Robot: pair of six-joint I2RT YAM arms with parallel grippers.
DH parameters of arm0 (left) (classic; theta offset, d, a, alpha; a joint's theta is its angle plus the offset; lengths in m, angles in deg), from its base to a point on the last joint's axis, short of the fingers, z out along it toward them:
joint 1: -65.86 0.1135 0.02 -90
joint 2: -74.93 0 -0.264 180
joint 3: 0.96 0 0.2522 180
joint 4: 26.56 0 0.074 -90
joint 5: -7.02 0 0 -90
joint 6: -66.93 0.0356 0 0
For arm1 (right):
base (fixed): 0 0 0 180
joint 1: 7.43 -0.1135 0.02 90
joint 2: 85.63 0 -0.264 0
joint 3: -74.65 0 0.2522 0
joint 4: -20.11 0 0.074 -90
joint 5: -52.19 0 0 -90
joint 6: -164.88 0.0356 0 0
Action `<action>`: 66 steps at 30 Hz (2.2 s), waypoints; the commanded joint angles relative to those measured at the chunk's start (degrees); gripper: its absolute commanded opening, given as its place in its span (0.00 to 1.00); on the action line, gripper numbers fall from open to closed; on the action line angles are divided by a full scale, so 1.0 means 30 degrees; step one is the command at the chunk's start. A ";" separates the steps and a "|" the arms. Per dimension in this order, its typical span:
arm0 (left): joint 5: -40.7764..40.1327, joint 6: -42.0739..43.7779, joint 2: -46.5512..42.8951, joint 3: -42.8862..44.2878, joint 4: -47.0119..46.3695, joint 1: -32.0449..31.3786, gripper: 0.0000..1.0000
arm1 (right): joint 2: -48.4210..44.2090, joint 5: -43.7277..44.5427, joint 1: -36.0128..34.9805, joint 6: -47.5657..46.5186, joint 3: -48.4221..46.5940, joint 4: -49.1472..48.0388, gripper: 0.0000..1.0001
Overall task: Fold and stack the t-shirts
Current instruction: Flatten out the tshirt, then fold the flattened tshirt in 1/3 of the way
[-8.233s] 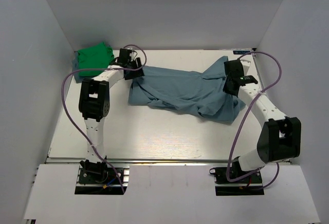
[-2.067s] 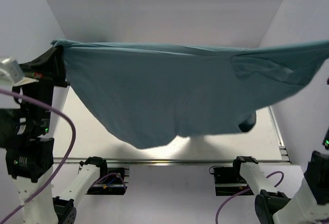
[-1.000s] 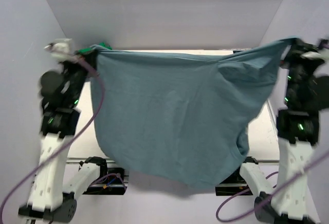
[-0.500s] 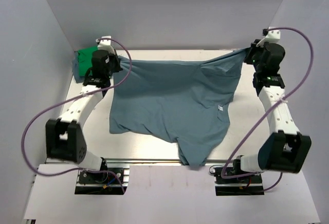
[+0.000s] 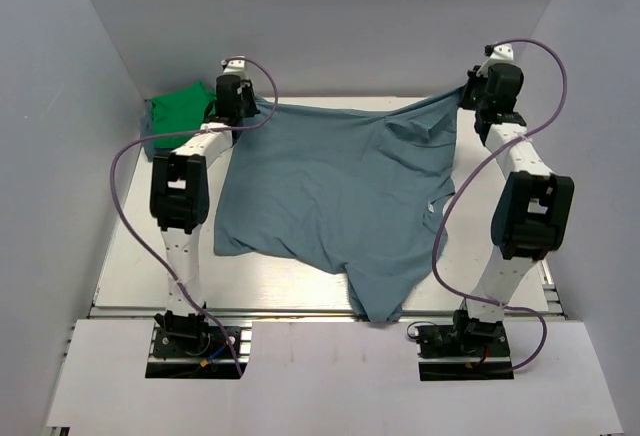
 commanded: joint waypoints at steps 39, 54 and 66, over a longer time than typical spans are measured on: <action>0.1828 -0.0123 -0.4108 -0.7624 -0.3738 0.0384 0.00 | -0.7791 -0.0321 0.0114 0.2575 0.9069 0.3479 0.00; -0.0633 -0.2233 -0.6920 -1.0673 0.1037 0.0384 0.33 | -0.9903 -0.1115 0.0114 0.3954 1.5351 0.3562 0.13; -0.1872 -0.2824 -0.8538 -0.7104 0.5878 0.0384 1.00 | -1.1748 -0.0642 0.0056 0.3602 1.3392 0.5237 0.90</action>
